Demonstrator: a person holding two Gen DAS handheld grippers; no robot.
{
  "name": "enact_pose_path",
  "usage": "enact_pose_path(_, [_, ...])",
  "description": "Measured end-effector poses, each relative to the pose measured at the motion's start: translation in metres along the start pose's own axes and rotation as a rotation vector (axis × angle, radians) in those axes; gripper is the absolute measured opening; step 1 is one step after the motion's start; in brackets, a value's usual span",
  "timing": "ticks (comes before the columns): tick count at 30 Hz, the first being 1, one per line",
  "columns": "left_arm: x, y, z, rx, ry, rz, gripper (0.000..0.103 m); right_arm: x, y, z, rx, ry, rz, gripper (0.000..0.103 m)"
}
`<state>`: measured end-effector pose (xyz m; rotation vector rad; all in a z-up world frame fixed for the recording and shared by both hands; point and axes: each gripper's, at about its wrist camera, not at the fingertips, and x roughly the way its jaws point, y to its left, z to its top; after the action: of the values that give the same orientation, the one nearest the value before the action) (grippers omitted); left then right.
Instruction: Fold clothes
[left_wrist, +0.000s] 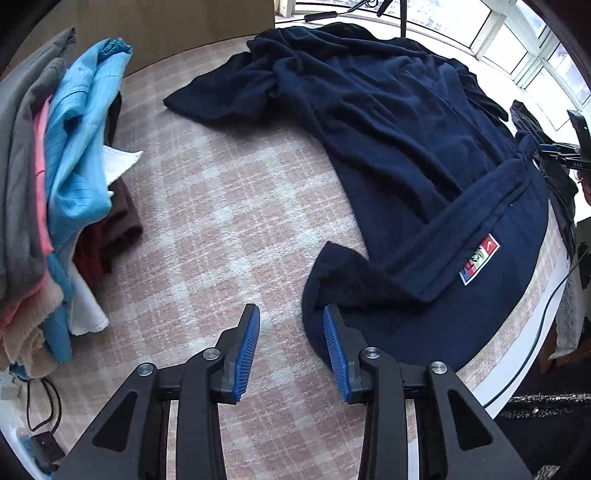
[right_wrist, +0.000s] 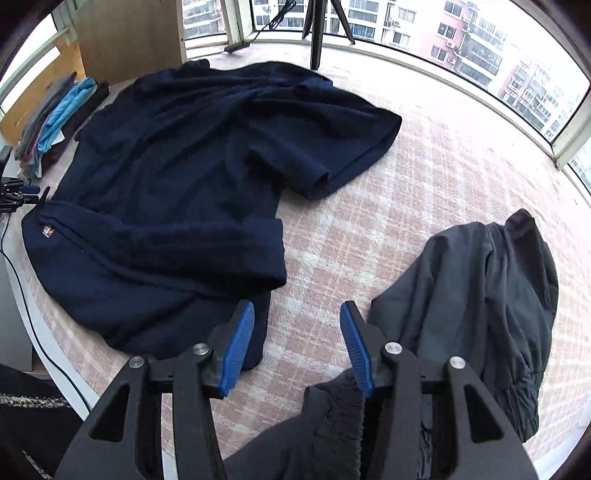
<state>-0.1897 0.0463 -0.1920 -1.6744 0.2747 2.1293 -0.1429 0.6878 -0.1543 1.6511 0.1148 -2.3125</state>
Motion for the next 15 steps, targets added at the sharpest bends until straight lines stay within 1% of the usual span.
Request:
enact_pose_path(3, [0.007,-0.009,0.009,0.015,-0.003,-0.015,0.034,0.013,-0.006,0.015,0.080,-0.038,0.082,0.048])
enact_pose_path(4, [0.008,-0.011,0.012,0.021,-0.002,-0.019,0.034,0.017,-0.006,0.020,0.085,-0.045,0.080,0.048])
enact_pose_path(5, [0.008,-0.014,0.014,0.031,-0.005,-0.019,0.034,0.020,-0.005,0.024,0.079,-0.047,0.063,0.038])
enact_pose_path(6, [0.008,-0.015,0.015,0.038,-0.009,-0.012,0.034,0.023,-0.006,0.028,0.086,-0.042,0.064,0.014])
enact_pose_path(7, [0.007,-0.015,0.016,0.038,-0.015,-0.007,0.034,0.024,-0.011,0.032,0.118,-0.035,0.082,0.005])
enact_pose_path(10, [0.002,-0.008,0.013,0.008,-0.032,-0.033,0.034,0.021,-0.033,0.032,0.263,-0.043,0.185,0.006])
enact_pose_path(11, [-0.001,-0.005,0.011,-0.003,-0.038,-0.045,0.036,0.019,-0.037,0.031,0.276,-0.044,0.206,0.006])
enact_pose_path(12, [-0.003,-0.003,0.007,-0.010,-0.041,-0.052,0.036,0.017,-0.037,0.029,0.263,-0.044,0.210,0.006])
enact_pose_path(14, [-0.006,-0.001,0.002,-0.003,-0.038,-0.040,0.040,0.014,-0.033,0.026,0.234,-0.033,0.193,0.007])
enact_pose_path(15, [-0.005,0.004,0.008,0.011,-0.035,-0.035,0.041,0.015,-0.031,0.024,0.229,-0.022,0.195,0.007])
